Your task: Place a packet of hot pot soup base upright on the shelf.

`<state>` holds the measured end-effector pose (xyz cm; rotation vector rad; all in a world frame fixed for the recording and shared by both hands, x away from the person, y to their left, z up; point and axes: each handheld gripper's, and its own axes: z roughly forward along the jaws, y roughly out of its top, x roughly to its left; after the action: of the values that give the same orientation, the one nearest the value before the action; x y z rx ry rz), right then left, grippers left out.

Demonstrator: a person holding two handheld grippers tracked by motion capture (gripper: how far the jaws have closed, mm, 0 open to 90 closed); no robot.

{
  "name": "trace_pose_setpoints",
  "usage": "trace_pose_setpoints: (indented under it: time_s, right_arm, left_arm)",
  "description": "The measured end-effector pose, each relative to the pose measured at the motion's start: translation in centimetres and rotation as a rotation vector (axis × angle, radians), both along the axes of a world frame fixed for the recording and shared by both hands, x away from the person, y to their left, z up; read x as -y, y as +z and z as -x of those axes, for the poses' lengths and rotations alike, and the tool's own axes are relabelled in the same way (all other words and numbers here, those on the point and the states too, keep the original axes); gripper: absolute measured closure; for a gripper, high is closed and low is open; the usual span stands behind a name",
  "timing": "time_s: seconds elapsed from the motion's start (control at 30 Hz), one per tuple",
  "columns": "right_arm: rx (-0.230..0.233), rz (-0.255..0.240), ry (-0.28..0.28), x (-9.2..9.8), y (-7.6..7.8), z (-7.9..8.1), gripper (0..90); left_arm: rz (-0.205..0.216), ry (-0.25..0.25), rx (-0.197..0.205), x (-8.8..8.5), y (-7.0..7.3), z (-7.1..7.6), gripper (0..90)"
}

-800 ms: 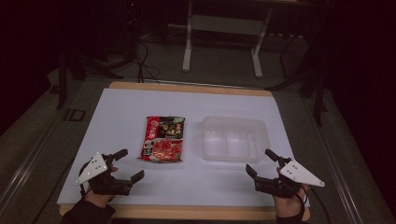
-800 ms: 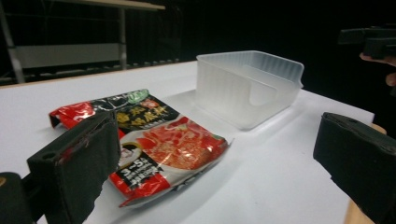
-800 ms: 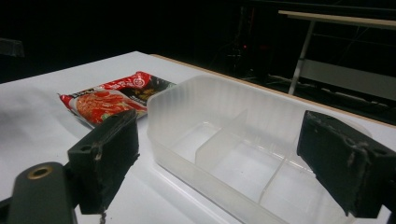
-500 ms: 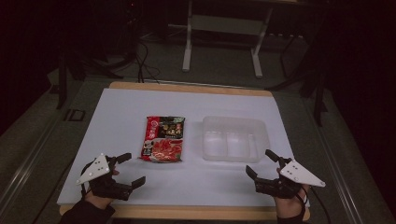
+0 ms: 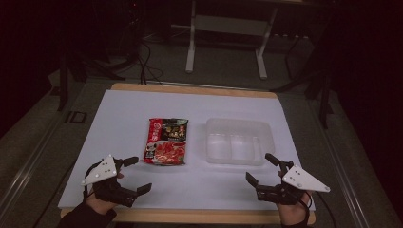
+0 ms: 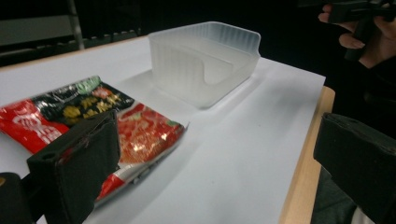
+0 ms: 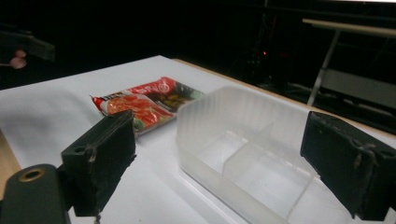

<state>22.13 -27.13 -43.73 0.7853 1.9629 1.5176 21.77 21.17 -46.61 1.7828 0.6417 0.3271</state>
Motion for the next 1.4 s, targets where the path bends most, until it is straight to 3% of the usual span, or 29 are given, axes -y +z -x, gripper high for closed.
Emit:
trace_pose_setpoints:
  time_s: [0.13,0.17,0.27,0.33,0.43,0.57,0.63,0.73,1.0,1.13,1.33,1.4]
  right_arm:
    - [0.028,0.022,0.009,-0.2,0.2,0.1,10.4]
    - [0.001,0.049,0.044,-0.5,0.0,-0.1,13.3]
    - [-0.032,0.12,0.034,-1.2,-0.2,-0.2,19.5]
    - [-0.068,0.135,0.028,-1.4,-0.4,-0.4,20.8]
    - [-0.073,0.139,0.012,-1.6,-0.5,-0.3,21.9]
    - [-0.041,0.114,-0.002,-1.4,-0.2,-0.2,18.1]
    - [0.008,0.101,-0.009,-1.3,0.0,0.1,13.0]
    - [0.036,0.092,-0.015,-1.2,0.3,0.3,11.5]
    - [0.006,0.04,-0.037,-0.8,0.5,0.2,10.4]
    - [0.008,0.005,-0.065,-0.7,0.6,0.1,10.3]
    - [0.0,0.015,-0.064,-1.0,0.6,0.1,10.3]
    - [0.024,0.025,-0.067,-1.0,0.6,0.2,10.3]
  left_arm:
    - [-0.025,0.002,0.014,0.1,1.2,-0.3,1.0]
    - [-0.029,0.004,0.022,0.1,1.9,-0.7,1.1]
    - [-0.046,0.007,0.026,0.2,2.7,-1.3,1.1]
    - [-0.062,0.017,0.036,0.3,3.2,-1.7,1.0]
    - [-0.071,0.028,0.039,0.2,3.7,-2.5,1.1]
    - [-0.076,0.04,0.032,0.0,4.2,-3.7,1.1]
    - [-0.072,0.046,0.025,-0.1,4.3,-4.4,1.1]
    - [-0.072,0.048,0.013,0.0,4.3,-5.4,1.2]
    - [-0.054,0.058,-0.029,0.2,4.2,-7.8,1.2]
    - [-0.077,0.082,-0.031,0.3,4.1,-8.9,1.2]
    - [-0.106,0.133,-0.043,0.4,3.6,-10.9,1.2]
    - [-0.115,0.141,-0.05,0.4,3.2,-11.5,1.3]
